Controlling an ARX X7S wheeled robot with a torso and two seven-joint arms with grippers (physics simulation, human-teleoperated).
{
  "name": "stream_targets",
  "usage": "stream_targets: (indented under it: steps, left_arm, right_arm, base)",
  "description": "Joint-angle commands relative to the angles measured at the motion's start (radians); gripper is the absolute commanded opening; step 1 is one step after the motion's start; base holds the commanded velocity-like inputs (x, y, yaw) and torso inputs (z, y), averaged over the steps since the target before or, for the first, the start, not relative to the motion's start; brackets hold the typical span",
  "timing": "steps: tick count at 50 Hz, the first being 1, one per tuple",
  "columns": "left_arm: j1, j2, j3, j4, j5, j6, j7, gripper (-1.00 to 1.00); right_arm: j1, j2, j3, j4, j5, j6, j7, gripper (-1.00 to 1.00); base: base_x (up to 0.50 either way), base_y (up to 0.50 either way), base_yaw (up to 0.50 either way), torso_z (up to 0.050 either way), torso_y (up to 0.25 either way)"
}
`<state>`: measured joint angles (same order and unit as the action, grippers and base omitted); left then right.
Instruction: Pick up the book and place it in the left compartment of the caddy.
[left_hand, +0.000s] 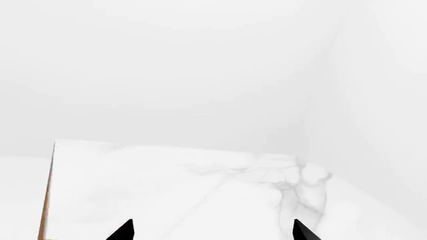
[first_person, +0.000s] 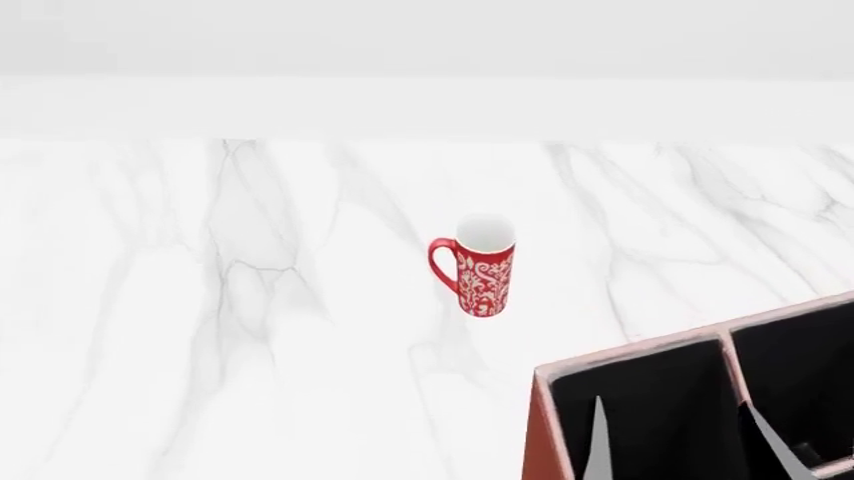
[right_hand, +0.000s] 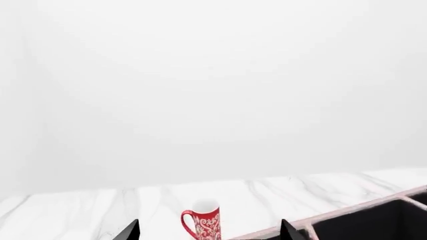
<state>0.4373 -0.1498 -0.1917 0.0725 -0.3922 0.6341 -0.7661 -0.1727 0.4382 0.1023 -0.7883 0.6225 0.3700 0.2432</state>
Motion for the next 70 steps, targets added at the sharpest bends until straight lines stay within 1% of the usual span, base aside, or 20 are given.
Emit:
stream_targets:
  steps: [1,7,15,19,20,21,23,24,25,27,28,37,47,53,57,58,59,62,65,70]
  left_arm:
    - [0.006,-0.013,0.041,-0.01,0.04,0.029,0.045,1.0]
    - [0.008,-0.015,0.043,-0.009,0.041,0.03,0.042,1.0]
    - [0.01,-0.016,0.045,-0.008,0.044,0.036,0.039,1.0]
    - [0.01,-0.018,0.046,-0.008,0.043,0.037,0.038,1.0]
    - [0.01,-0.018,0.046,-0.008,0.043,0.037,0.037,1.0]
    - [0.011,-0.018,0.046,-0.008,0.042,0.038,0.037,1.0]
    - [0.01,-0.019,0.047,-0.009,0.043,0.037,0.036,1.0]
    - [0.011,-0.019,0.047,-0.009,0.042,0.038,0.036,1.0]
    - [0.011,-0.02,0.047,-0.009,0.041,0.039,0.036,1.0]
    - [0.011,-0.02,0.047,-0.009,0.042,0.04,0.035,1.0]
    - [0.011,-0.02,0.048,-0.01,0.042,0.04,0.034,1.0]
    - [0.011,-0.021,0.051,-0.01,0.043,0.044,0.031,1.0]
    - [0.012,-0.024,0.053,-0.01,0.044,0.043,0.025,1.0]
    - [0.011,-0.025,0.054,-0.012,0.043,0.042,0.023,1.0]
    - [0.009,-0.027,0.056,-0.015,0.042,0.041,0.021,1.0]
    - [0.009,-0.028,0.056,-0.013,0.043,0.038,0.02,1.0]
    - [0.009,-0.028,0.057,-0.014,0.043,0.039,0.02,1.0]
    - [0.009,-0.03,0.058,-0.013,0.045,0.034,0.017,1.0]
    - [0.012,-0.029,0.057,-0.013,0.044,0.04,0.016,1.0]
    - [0.011,-0.03,0.059,-0.013,0.049,0.036,0.013,1.0]
  right_arm:
    - [-0.003,-0.008,-0.004,0.01,-0.016,-0.018,-0.021,1.0]
    - [0.001,-0.004,-0.015,0.007,-0.018,0.005,-0.004,1.0]
    - [0.002,0.004,-0.041,-0.005,-0.034,0.031,0.012,1.0]
    - [-0.006,0.007,-0.054,-0.01,-0.048,0.017,0.0,1.0]
    - [-0.026,0.003,-0.053,-0.017,-0.054,-0.038,-0.039,1.0]
    - [-0.03,0.003,-0.05,-0.016,-0.038,-0.042,-0.047,1.0]
    - [-0.027,0.012,-0.076,-0.017,-0.097,-0.033,-0.035,1.0]
    - [-0.024,0.011,-0.072,-0.016,-0.064,-0.016,-0.032,1.0]
    - [-0.021,0.015,-0.082,-0.017,-0.088,-0.01,-0.025,1.0]
    - [-0.014,0.018,-0.096,-0.012,-0.119,0.002,-0.01,1.0]
    - [-0.017,0.01,-0.077,-0.012,-0.073,-0.006,-0.02,1.0]
    - [-0.011,0.01,-0.074,-0.005,-0.068,-0.002,-0.009,1.0]
    - [0.004,0.018,-0.05,0.018,-0.053,0.012,0.009,1.0]
    - [0.061,0.065,-0.053,0.009,-0.057,0.079,0.03,1.0]
    - [0.139,0.139,-0.049,0.002,-0.025,0.156,0.012,1.0]
    - [0.165,0.172,-0.055,-0.001,0.011,0.181,-0.025,1.0]
    - [0.195,0.195,-0.079,0.002,-0.012,0.197,-0.033,1.0]
    - [0.302,0.229,-0.098,0.051,-0.002,0.241,-0.062,1.0]
    - [0.38,0.255,-0.088,0.086,0.056,0.293,-0.086,1.0]
    - [0.443,0.302,-0.143,0.154,0.015,0.288,-0.162,1.0]
  base:
    - [0.5,0.0,0.0,0.0,0.0]
    - [0.49,0.0,0.0,0.0,0.0]
    - [0.0,0.0,0.0,0.0,0.001]
    - [0.0,0.0,0.0,0.0,0.0]
    - [0.0,0.0,0.0,0.0,0.0]
    - [0.0,0.0,0.0,0.0,0.0]
    - [0.0,0.0,0.0,0.0,0.0]
    - [0.0,0.0,0.0,0.0,0.0]
    - [0.0,0.0,0.0,0.0,0.0]
    - [-0.25,0.0,0.0,0.0,0.0]
    - [-0.5,0.0,0.0,0.0,0.0]
    - [-0.47,0.0,0.0,0.0,0.0]
    - [0.0,0.0,0.0,0.0,0.0]
    - [0.0,0.0,0.0,0.0,0.0]
    - [0.0,0.0,0.0,0.0,0.0]
    - [0.0,0.0,0.0,0.0,0.0]
    - [0.0,0.0,0.0,0.0,0.0]
    - [0.0,0.0,0.0,0.0,0.0]
    - [0.0,0.0,0.0,0.0,0.0]
    - [0.0,0.0,0.0,0.0,0.0]
